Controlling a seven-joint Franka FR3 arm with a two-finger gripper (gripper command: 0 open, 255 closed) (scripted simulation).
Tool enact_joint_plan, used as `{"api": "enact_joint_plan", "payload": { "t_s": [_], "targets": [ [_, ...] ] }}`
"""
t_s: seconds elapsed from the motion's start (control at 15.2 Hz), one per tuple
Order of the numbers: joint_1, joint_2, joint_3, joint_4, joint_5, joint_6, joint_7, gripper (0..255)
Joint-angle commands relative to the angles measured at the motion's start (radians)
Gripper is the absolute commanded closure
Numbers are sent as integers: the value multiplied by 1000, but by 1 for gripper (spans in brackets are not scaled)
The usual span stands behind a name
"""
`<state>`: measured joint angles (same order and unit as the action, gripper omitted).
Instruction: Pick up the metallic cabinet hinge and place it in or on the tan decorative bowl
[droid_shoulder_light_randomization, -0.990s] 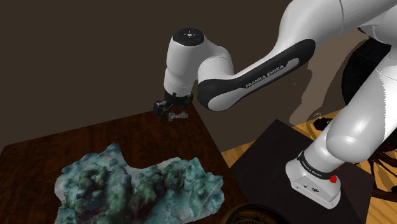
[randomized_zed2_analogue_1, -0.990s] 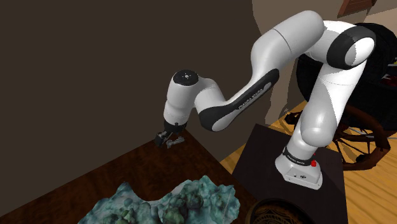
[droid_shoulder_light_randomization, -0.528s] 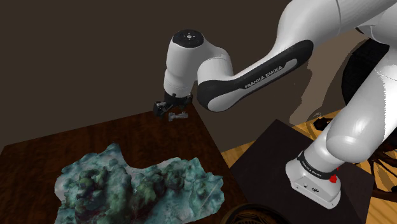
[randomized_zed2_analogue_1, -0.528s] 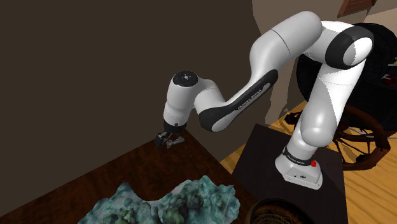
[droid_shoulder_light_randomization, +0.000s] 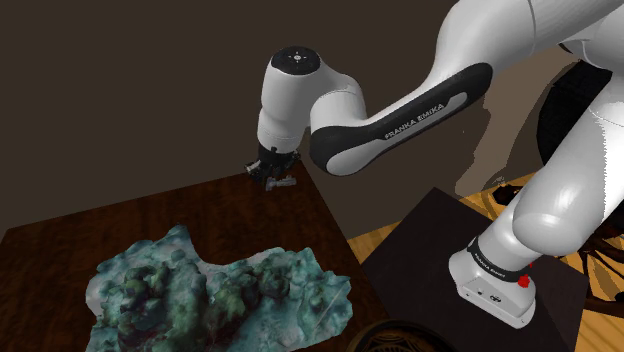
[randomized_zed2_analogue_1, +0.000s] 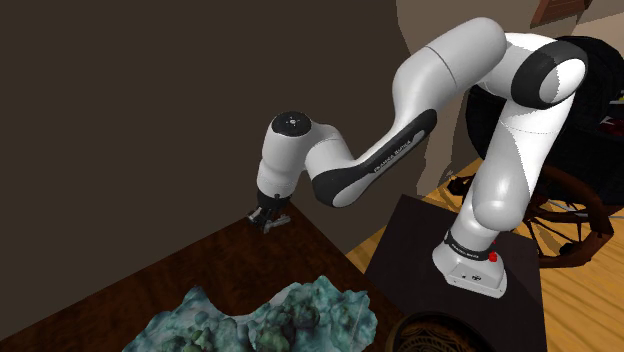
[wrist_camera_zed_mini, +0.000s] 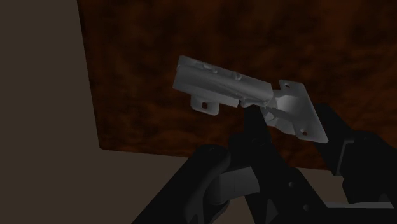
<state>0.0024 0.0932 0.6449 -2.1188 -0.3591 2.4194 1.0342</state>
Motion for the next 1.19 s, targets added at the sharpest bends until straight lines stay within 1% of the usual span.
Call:
{"api": "enact_joint_plan", "payload": {
  "t_s": [0.0,0.07,0.2,0.66,1.12],
  "targets": [
    [0,0,0,0,0,0,0,255],
    [0,0,0,0,0,0,0,255],
    [-3,-16,3,11,22,-21,-18,255],
    [-8,-65,9,59,88,-99,-75,255],
    [-10,-102,9,118,135,-182,-118,255]
  ]
}}
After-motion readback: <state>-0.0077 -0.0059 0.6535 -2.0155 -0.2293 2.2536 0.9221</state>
